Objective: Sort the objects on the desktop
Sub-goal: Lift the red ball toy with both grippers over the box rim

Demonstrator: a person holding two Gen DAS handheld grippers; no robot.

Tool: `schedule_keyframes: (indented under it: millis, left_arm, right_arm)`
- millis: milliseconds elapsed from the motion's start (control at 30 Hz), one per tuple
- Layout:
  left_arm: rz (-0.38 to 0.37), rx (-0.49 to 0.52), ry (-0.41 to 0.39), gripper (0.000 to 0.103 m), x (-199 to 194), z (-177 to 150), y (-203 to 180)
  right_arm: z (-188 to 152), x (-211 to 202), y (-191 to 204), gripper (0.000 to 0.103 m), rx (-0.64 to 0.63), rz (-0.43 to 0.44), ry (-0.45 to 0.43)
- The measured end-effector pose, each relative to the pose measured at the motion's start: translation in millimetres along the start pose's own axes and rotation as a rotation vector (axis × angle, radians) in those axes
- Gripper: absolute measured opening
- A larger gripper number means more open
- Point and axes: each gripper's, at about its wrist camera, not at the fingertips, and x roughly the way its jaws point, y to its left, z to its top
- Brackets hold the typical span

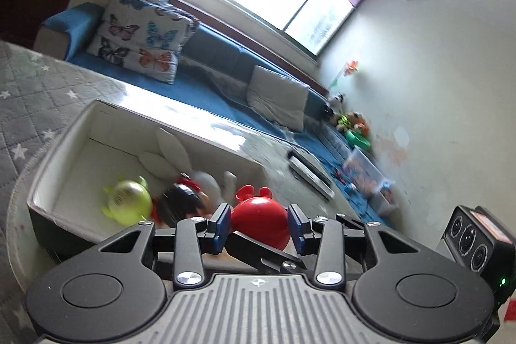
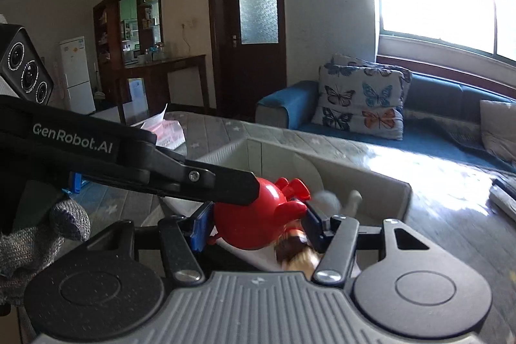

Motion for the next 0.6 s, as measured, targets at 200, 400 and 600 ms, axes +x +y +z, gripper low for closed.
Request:
schedule_keyframes:
  millis: [200,400,600]
  left_arm:
    - [-0.001,-0.029,0.018,0.041,30,22,19]
    - [0.001,-0.017,0.054,0.041,66,25,26]
    - [0.025,-0.007,0.087,0.041,83,21,29]
  right_arm:
    - [9,30,-18,0.059,0.04,-0.008,0.015]
    - [3,49,-46,0.059,0.11,-0.021,0.05]
    - [-8,63,-61,0.059,0.155,-0.022,0.074]
